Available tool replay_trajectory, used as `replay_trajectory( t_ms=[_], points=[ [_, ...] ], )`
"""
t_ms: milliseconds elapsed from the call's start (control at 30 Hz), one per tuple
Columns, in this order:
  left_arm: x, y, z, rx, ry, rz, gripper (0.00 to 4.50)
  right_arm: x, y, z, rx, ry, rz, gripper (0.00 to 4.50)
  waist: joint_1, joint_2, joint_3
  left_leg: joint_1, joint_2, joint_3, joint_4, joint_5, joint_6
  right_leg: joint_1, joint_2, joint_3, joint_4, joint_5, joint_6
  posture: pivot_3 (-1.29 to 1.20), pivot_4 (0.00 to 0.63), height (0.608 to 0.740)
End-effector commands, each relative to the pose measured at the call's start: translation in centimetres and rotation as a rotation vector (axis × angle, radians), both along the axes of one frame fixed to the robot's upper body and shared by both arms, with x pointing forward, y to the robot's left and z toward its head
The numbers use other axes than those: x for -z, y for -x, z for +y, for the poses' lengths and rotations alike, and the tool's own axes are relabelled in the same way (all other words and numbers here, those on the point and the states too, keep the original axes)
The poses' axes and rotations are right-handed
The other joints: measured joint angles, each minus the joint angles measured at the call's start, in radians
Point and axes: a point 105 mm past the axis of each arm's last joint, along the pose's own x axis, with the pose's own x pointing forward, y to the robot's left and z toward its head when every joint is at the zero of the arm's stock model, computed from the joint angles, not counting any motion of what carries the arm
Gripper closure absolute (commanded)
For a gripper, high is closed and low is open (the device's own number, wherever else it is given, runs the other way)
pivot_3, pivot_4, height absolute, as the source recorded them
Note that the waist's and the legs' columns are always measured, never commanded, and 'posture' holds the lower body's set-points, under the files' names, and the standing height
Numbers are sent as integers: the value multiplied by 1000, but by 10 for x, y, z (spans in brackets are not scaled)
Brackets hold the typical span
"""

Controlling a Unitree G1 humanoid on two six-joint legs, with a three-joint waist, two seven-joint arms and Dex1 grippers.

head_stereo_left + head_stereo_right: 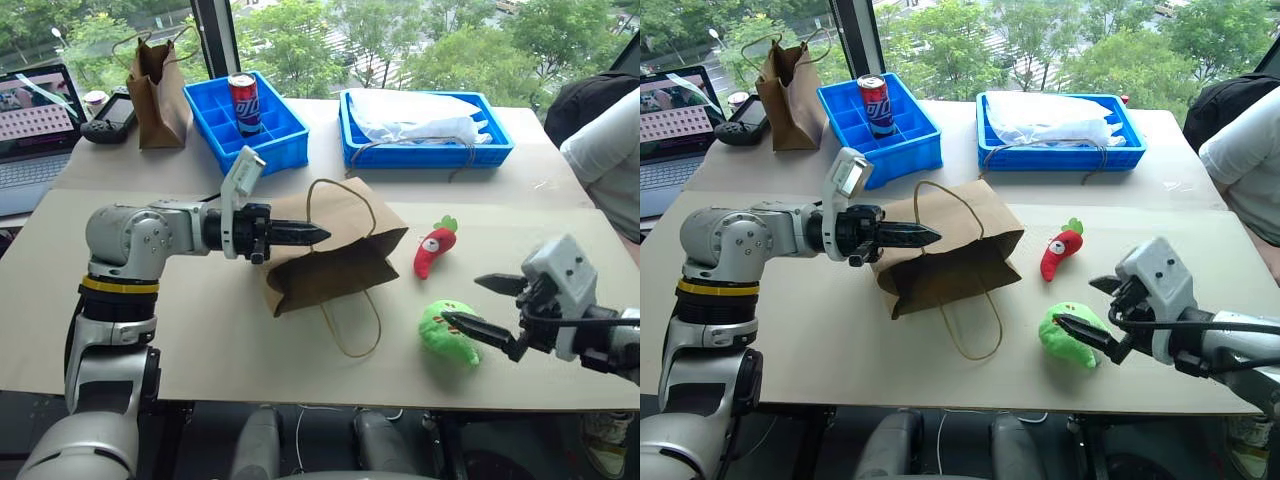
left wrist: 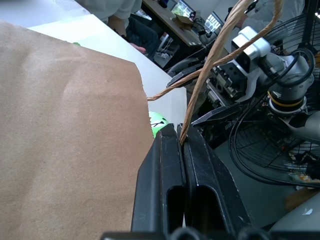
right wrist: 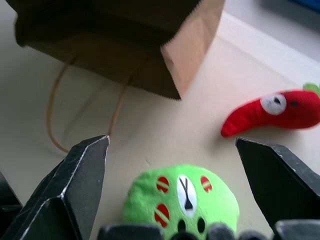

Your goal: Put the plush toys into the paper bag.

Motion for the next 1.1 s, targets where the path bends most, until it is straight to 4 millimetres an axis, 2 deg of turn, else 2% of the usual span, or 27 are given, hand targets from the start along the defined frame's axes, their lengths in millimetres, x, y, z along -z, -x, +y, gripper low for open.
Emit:
replay_trajectory(
  t_ms=[33, 67, 167, 333, 367, 433, 533, 600, 667, 800, 933, 1100],
  points=[
    [-13, 0, -4, 6, 18, -97, 4500, 6, -4, 34, -43, -71, 8, 503, -1, 0, 0, 0, 0, 0, 0, 0, 0, 0, 0, 0, 0, 0, 0, 0, 150, 707],
    [-16, -4, -3, -16, 28, -100, 4500, 12, -6, 41, -46, -69, 18, 682, 0, 0, 0, 0, 0, 0, 0, 0, 0, 0, 0, 0, 0, 0, 0, 0, 150, 707],
    [-23, -11, -1, -46, 46, -101, 4500, 23, -12, 58, -36, -75, 30, 1685, 4, 0, 0, -1, -1, 0, 0, 0, 0, -1, -1, 0, 0, 0, 0, 0, 150, 707],
    [-24, -9, -4, -30, 73, -80, 4500, 31, -36, 74, 41, -129, -4, 3473, 5, 1, 0, -2, -1, -1, 0, 0, 0, -2, -1, -1, 0, 0, 0, 0, 150, 707],
    [-23, -9, -5, -27, 70, -81, 4500, 31, -42, 78, 54, -144, -18, 3688, 5, 1, 0, -2, -1, -1, 0, 0, 0, -2, -1, -1, 0, 0, 0, 0, 150, 707],
    [-25, -9, -7, -25, 74, -81, 4500, 28, -50, 82, 77, -163, -45, 4482, 5, 1, 1, -2, -1, -1, 0, 0, 0, -2, 0, -1, 0, 0, 0, 0, 150, 707],
    [-28, -10, -6, -26, 88, -75, 4500, 30, -60, 85, 107, -170, -59, 4482, 5, 1, 1, -2, 0, -1, 0, 0, -1, -2, 0, -2, 0, 0, 0, 0, 150, 707],
    [-30, -8, -5, -9, 92, -71, 4500, 40, -68, 89, 127, -180, -40, 4482, 4, 1, 1, -2, 0, -2, 0, 0, -1, -2, 0, -2, 0, 0, -1, 0, 150, 707],
    [-33, -11, 0, -21, 97, -63, 4500, 58, -74, 96, 127, -150, -9, 4482, 3, 1, 1, -2, 0, -1, 0, 0, -1, -2, 0, -2, 1, 0, -1, 0, 150, 707],
    [-40, -20, 7, -63, 122, -35, 4500, 79, -77, 104, 98, -88, 20, 4482, 1, 1, 1, -2, 0, -2, 0, 0, -1, -3, 0, -3, 1, 0, -1, 0, 150, 707],
    [-52, -24, 15, -93, 170, 1, 4500, 99, -82, 96, 119, -54, 48, 4482, 1, 1, 1, -2, 0, -2, 0, 0, -1, -3, 0, -3, 1, 0, -1, 0, 150, 707],
    [-56, -21, 21, -97, 222, 72, 4500, 110, -86, 92, 124, -17, 39, 4482, -1, 1, 1, -2, 0, -2, 0, 0, -1, -2, 0, -3, 1, 0, -1, 0, 150, 707]
  ],
)
